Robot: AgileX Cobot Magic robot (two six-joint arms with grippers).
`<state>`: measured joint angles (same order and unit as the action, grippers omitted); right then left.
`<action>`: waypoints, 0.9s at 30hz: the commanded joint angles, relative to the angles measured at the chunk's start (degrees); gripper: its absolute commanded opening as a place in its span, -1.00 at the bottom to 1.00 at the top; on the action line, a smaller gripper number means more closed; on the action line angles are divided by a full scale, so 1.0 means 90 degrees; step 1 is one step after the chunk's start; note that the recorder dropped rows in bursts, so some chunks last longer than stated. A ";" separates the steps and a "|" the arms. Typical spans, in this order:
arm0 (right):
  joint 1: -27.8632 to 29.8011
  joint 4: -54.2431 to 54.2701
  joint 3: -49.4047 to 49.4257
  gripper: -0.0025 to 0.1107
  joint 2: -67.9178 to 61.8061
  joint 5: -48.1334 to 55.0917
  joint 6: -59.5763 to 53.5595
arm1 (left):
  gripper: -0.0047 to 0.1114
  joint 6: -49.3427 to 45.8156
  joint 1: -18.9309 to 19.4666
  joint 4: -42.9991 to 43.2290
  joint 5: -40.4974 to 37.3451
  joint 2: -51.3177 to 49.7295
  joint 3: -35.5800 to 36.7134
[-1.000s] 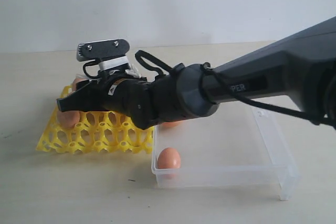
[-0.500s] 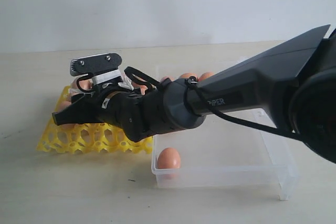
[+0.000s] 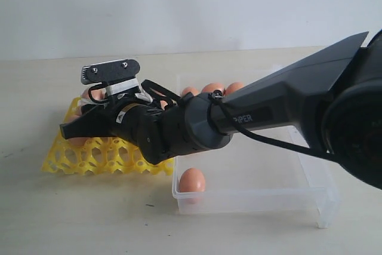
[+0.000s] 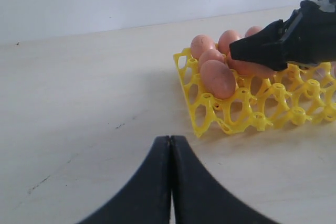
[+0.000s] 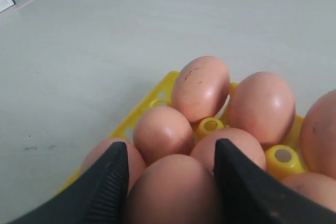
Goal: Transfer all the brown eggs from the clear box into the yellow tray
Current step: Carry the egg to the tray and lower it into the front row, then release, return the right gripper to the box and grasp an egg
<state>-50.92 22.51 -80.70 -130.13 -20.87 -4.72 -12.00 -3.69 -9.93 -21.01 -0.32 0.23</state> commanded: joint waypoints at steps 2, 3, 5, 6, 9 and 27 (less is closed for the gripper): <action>-0.0012 -0.0071 -0.0040 -0.90 0.0002 -0.0219 0.0000 | -0.92 0.0001 -0.0028 0.0013 0.0050 0.0036 -0.0026; -0.0012 -0.0071 -0.0040 -0.84 0.0002 -0.0219 -0.0017 | -0.92 0.0001 -0.0028 0.0013 0.0050 0.0036 -0.0026; -0.0012 -0.0071 -0.0040 -0.69 0.0002 -0.0219 -0.0027 | -0.92 0.0001 -0.0028 0.0013 0.0050 0.0036 -0.0026; -0.0012 -0.0071 -0.0040 -0.58 0.0002 -0.0235 -0.0027 | -0.92 0.0001 -0.0028 0.0013 0.0050 0.0036 -0.0026; -0.0012 -0.0034 -0.0040 -0.20 0.0002 -0.0369 -0.0027 | -0.92 0.0001 -0.0028 0.0013 0.0050 0.0036 -0.0026; 0.0000 -0.0003 -0.0040 0.14 0.0660 0.0061 -0.0028 | -0.92 0.0001 -0.0028 0.0013 0.0050 0.0036 -0.0026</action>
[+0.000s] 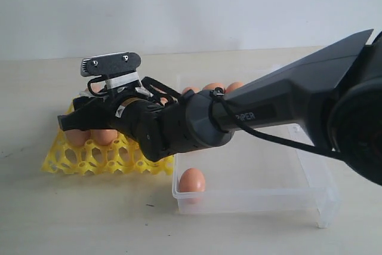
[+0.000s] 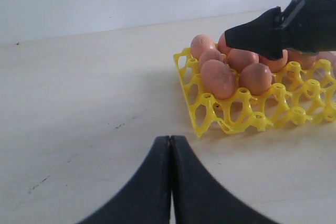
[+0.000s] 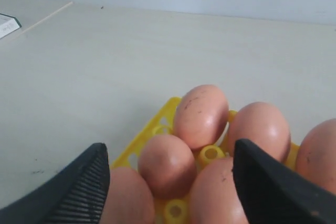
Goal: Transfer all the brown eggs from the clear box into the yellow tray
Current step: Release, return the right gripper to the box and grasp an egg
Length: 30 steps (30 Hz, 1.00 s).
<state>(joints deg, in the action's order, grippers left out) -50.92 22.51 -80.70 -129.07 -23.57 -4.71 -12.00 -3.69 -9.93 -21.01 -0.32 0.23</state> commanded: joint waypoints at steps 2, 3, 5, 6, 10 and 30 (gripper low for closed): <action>0.0046 -0.0003 -0.0040 0.02 0.0909 0.0950 -0.0129 | -0.92 0.0001 -0.0028 0.0013 0.0050 0.0036 -0.0026; 0.0086 -0.0003 -0.0026 -0.09 0.1136 0.1329 -0.0229 | -0.92 0.0001 -0.0028 0.0013 0.0050 0.0036 -0.0026; 0.0194 0.0007 0.0105 -0.57 0.1808 0.2619 -0.0743 | -0.92 0.0001 -0.0028 0.0013 0.0050 0.0036 -0.0026; 0.0229 0.0090 0.0199 -0.75 0.2036 0.3089 -0.1078 | -0.92 0.0001 -0.0028 0.0013 0.0050 0.0036 -0.0026; 0.0461 0.0249 0.1165 -0.95 0.3348 0.4466 -0.2025 | -0.92 0.0001 -0.0028 0.0013 0.0050 0.0036 -0.0026; 0.3008 0.1844 0.0507 0.07 0.1281 0.5804 -0.0062 | -0.92 0.0001 -0.0028 0.0013 0.0050 0.0036 -0.0026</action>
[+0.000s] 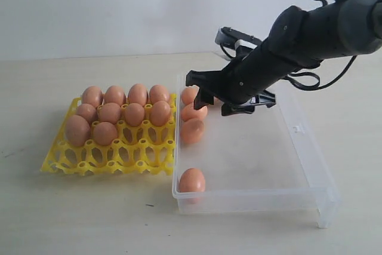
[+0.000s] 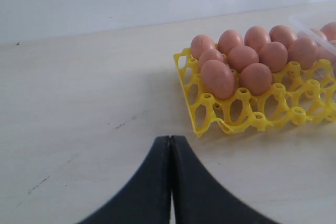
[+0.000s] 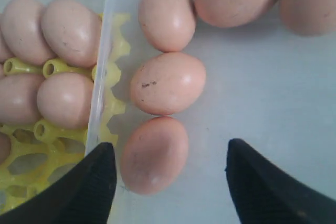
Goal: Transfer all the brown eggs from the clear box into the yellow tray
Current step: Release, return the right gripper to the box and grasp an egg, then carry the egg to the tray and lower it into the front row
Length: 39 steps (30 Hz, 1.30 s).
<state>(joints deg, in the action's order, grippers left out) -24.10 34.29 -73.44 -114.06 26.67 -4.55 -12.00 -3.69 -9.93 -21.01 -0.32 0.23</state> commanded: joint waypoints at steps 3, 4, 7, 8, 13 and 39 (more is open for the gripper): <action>0.0012 0.0798 -0.0411 0.07 -0.0558 0.0353 -0.0395 | -0.92 0.0001 -0.0028 0.0013 0.0050 0.0036 -0.0026; 0.0012 0.0871 -0.0411 0.07 -0.0593 0.0354 -0.0432 | -0.92 0.0001 -0.0028 0.0013 0.0050 0.0036 -0.0026; 0.0012 0.1029 -0.0411 0.07 -0.0699 0.0383 -0.0489 | -0.92 0.0001 -0.0028 0.0013 0.0050 0.0036 -0.0026; 0.0012 0.1028 -0.0411 0.07 -0.0733 0.0397 -0.0489 | -0.92 0.0001 -0.0028 0.0013 0.0050 0.0036 -0.0026; 0.0012 0.1096 -0.0411 0.07 -0.0896 0.0437 -0.0489 | -0.92 0.0001 -0.0028 0.0013 0.0050 0.0036 -0.0026; 0.0012 0.1111 -0.0411 -0.96 -0.1045 -0.0024 -0.1655 | -0.92 0.0001 -0.0028 0.0013 0.0050 0.0036 -0.0026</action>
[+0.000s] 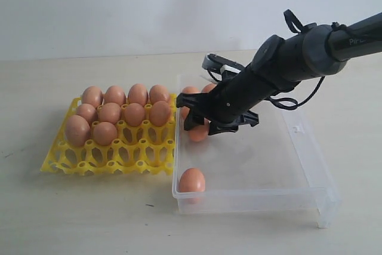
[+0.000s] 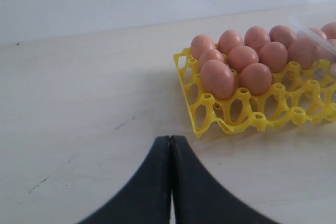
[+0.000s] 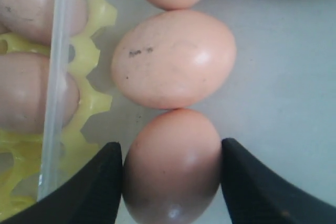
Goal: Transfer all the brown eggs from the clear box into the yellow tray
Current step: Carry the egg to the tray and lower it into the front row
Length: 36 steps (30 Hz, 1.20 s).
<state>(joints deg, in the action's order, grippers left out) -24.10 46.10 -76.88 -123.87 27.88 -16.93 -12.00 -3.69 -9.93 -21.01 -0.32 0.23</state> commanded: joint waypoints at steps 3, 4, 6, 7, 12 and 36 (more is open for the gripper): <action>0.0012 -0.0443 -0.0016 -0.96 0.0305 -0.0378 -0.0279 | -0.92 0.0001 -0.0028 0.0013 0.0050 0.0036 -0.0026; 0.0012 -0.0526 -0.0005 -0.96 0.0431 -0.0478 -0.0279 | -0.92 0.0001 -0.0028 0.0013 0.0050 0.0036 -0.0026; -0.0019 -0.0756 -0.0002 -0.96 0.0682 -0.0646 -0.0279 | -0.92 0.0001 -0.0028 0.0013 0.0050 0.0036 -0.0026; -0.0052 -0.0887 0.0060 -0.96 0.0861 -0.0808 -0.0279 | -0.92 0.0001 -0.0028 0.0013 0.0050 0.0036 -0.0026; -0.0635 -0.1162 0.0876 -0.96 0.1924 -0.2324 -0.0279 | -0.92 0.0001 -0.0028 0.0013 0.0050 0.0036 -0.0026; -0.2651 -0.2125 -0.0032 -0.96 0.0120 -0.4025 -0.0161 | -0.92 0.0001 -0.0028 0.0013 0.0050 0.0036 -0.0026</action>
<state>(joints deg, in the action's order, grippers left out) -47.91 27.52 -74.92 -120.94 -10.38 -18.68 -12.00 -3.69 -9.93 -21.01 -0.32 0.23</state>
